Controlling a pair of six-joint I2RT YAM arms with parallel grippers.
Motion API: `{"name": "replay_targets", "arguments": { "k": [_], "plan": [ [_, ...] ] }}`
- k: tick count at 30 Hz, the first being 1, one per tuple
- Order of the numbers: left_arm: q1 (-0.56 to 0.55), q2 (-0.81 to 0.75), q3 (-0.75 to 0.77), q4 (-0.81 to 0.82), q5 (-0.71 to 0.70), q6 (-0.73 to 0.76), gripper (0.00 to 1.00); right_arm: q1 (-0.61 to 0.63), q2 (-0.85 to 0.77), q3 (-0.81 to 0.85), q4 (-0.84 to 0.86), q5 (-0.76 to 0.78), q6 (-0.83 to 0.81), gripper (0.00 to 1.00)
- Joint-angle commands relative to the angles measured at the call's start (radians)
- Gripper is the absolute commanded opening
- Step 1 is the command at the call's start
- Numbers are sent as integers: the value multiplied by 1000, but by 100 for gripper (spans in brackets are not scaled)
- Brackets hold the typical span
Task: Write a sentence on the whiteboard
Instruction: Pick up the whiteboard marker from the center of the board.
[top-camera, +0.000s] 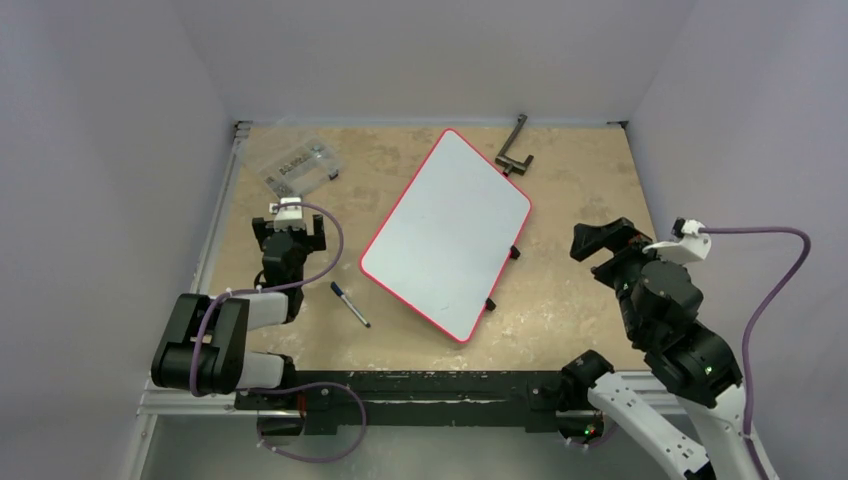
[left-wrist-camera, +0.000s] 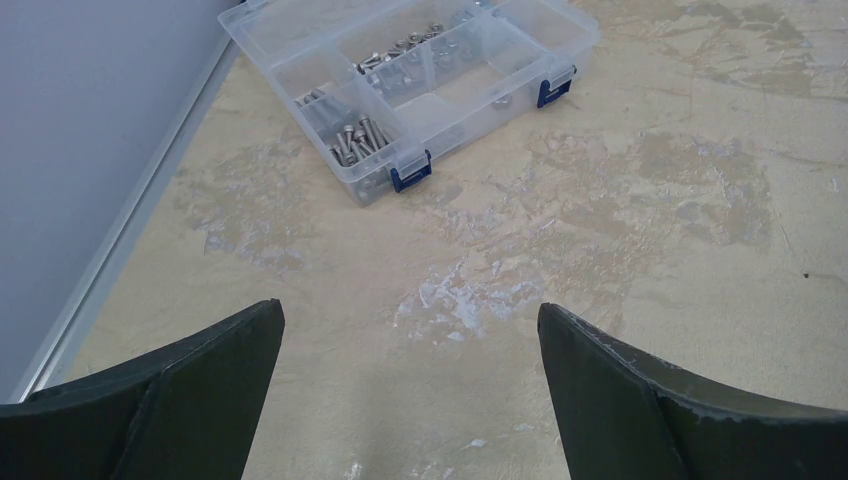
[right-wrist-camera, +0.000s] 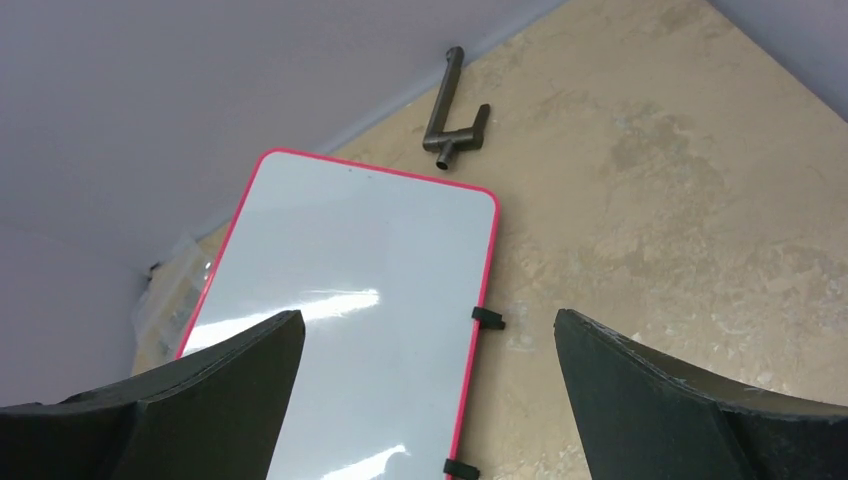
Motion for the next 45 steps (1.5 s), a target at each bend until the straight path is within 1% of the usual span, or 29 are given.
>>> {"name": "replay_targets", "arguments": {
  "k": [1, 7, 13, 18, 23, 31, 35, 37, 38, 40, 42, 43, 44, 45],
  "plan": [
    [7, 0, 25, 57, -4, -11, 100, -3, 35, -20, 36, -78, 25, 99],
    [7, 0, 26, 57, -3, -11, 100, -3, 15, -93, 110, -144, 44, 99],
    [7, 0, 25, 57, -4, -12, 100, -3, 18, -145, 133, -172, 88, 99],
    [7, 0, 25, 57, -5, -11, 100, -3, 77, -155, 101, -183, 84, 99],
    [7, -1, 24, 56, -3, -12, 100, -2, 117, -180, 91, -207, 35, 99],
    [7, 0, 26, 56, -4, -11, 100, -3, 160, -228, 199, -291, 15, 99],
    [21, -5, 33, 29, 1, -47, 100, -4, 191, -224, 203, -300, 3, 99],
    [20, -22, 29, 32, -23, -43, 100, -2, 196, -221, 199, -295, -3, 99],
    [20, -54, 31, -1, -43, -55, 100, -4, 195, -219, 198, -291, -7, 99],
    [20, -152, 60, -164, -114, -85, 100, -3, 190, -216, 200, -280, -14, 99],
    [20, -256, 159, -500, -217, -170, 100, -2, 183, -218, 210, -269, -21, 99],
    [20, -288, 238, -696, -300, -264, 100, -3, 182, -220, 218, -266, -25, 99],
    [20, -301, 338, -907, -405, -415, 100, -3, 182, -223, 230, -266, -30, 99],
    [20, -293, 399, -1116, -523, -589, 100, -3, 184, -226, 239, -267, -34, 99]
  ]
}}
